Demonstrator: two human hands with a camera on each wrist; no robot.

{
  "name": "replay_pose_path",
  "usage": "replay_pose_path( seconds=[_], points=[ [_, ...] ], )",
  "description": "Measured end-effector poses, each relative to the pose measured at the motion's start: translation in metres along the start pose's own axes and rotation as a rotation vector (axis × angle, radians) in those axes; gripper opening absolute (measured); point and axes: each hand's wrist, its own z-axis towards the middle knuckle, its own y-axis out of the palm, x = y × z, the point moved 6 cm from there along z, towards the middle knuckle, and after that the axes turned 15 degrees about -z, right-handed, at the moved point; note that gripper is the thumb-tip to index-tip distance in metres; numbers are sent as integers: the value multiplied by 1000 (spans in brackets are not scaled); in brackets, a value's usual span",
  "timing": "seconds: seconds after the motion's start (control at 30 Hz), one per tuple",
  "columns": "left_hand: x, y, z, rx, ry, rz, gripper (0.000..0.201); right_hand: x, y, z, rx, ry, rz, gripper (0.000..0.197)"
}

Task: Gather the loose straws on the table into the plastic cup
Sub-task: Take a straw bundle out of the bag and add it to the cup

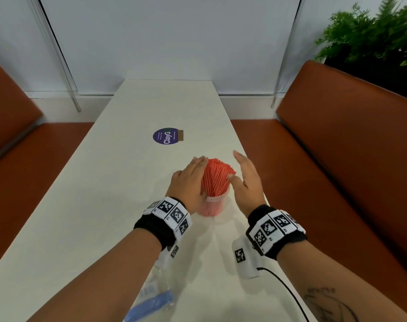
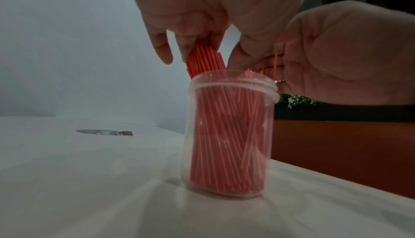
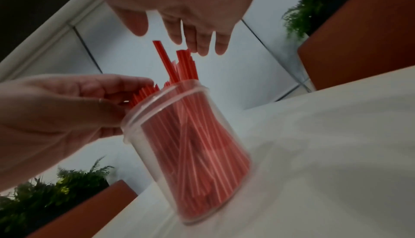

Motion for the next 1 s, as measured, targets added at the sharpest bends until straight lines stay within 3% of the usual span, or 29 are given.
replay_pose_path(
  seconds=[0.13,0.33,0.6,0.83,1.0],
  points=[
    [2,2,-1,-18,9,8,72,1,12,-11,-174,-120,-250,54],
    [15,6,0,-40,64,2,70,-16,23,-10,-289,-240,-525,57],
    [16,5,1,-89,0,25,78,-27,16,-6,-245,-199,-537,69],
    [27,-55,-21,154,-38,-234,63,-71,-19,-21,-62,-160,-435,67],
    [0,-94,-60,277,-219,-396,56,-100,-18,-48,-41,-40,-235,63]
  ],
)
